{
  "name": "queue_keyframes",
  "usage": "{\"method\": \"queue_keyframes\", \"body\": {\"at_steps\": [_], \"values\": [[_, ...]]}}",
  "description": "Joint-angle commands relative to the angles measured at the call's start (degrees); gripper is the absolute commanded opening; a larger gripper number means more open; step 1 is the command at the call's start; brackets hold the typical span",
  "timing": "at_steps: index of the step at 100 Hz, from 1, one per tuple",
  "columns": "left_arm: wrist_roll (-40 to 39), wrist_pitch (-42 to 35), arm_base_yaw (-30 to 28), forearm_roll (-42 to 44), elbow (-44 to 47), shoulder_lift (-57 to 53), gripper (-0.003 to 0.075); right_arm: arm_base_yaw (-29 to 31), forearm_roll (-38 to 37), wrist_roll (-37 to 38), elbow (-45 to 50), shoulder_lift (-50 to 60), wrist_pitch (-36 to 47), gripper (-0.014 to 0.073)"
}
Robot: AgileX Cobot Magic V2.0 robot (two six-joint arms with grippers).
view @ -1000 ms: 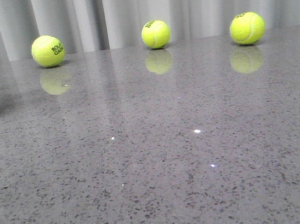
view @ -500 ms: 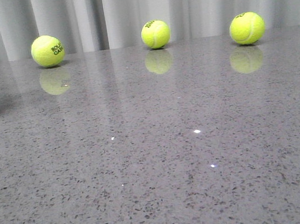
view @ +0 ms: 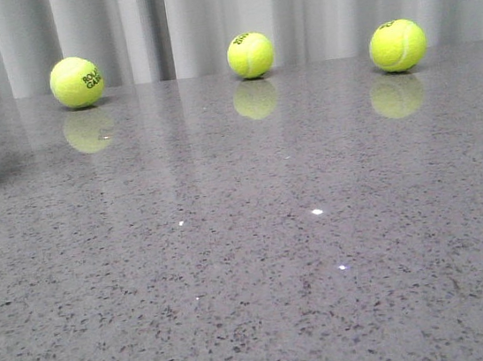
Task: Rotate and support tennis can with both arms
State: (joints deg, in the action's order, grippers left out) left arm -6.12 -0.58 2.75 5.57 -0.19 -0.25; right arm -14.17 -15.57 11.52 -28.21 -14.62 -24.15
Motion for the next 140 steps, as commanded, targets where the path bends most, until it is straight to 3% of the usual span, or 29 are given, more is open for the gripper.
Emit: {"method": "queue_keyframes", "body": {"at_steps": [1, 140], "values": [[-0.7, -4.2, -0.3, 0.1, 2.7, -2.2, -0.0021, 0.4, -1.3, 0.0, -1.5, -0.6, 4.7, -0.0068], [-0.7, -4.2, -0.3, -0.8, 2.7, -2.2, -0.0021, 0.7, -1.3, -0.4, -1.5, -0.5, 5.1, -0.0068]]}}
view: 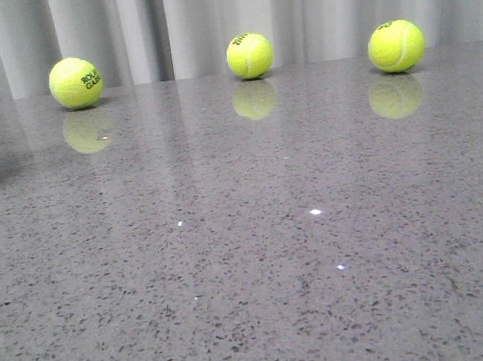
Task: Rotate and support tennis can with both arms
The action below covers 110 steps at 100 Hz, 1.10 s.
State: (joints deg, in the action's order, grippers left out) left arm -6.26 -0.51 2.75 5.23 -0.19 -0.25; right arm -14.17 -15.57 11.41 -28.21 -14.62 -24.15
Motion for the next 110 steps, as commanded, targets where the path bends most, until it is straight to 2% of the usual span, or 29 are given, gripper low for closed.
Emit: {"method": "queue_keyframes", "body": {"at_steps": [1, 15, 41, 73, 84, 104, 110], "values": [[-0.6, -4.3, -0.3, -0.4, 2.7, -2.2, -0.0021, 0.8, -1.3, -0.3, -1.4, -0.5, 5.3, -0.0068], [-0.6, -4.3, -0.3, -0.4, 2.7, -2.2, -0.0021, 3.9, 2.1, -0.4, 0.8, 0.8, 9.3, -0.0068], [-0.6, -4.3, -0.3, -0.4, 2.7, -2.2, -0.0021, 10.6, 13.0, -4.5, 9.9, 6.8, 18.5, -0.0068], [-0.6, -4.3, -0.3, -0.4, 2.7, -2.2, -0.0021, 11.1, 13.2, -4.9, 19.2, 16.5, 21.2, -0.0068], [-0.6, -4.3, -0.3, -0.4, 2.7, -2.2, -0.0021, 11.1, 13.2, -4.9, 22.1, 16.4, 24.2, -0.0068], [-0.6, -4.3, -0.3, -0.4, 2.7, -2.2, -0.0021, 11.1, 13.2, -4.9, 28.9, 16.4, 35.1, -0.0068], [-0.6, -4.3, -0.3, -0.4, 2.7, -2.2, -0.0021, 11.1, 13.2, -4.9, 28.6, 16.4, 34.2, -0.0068]]}}
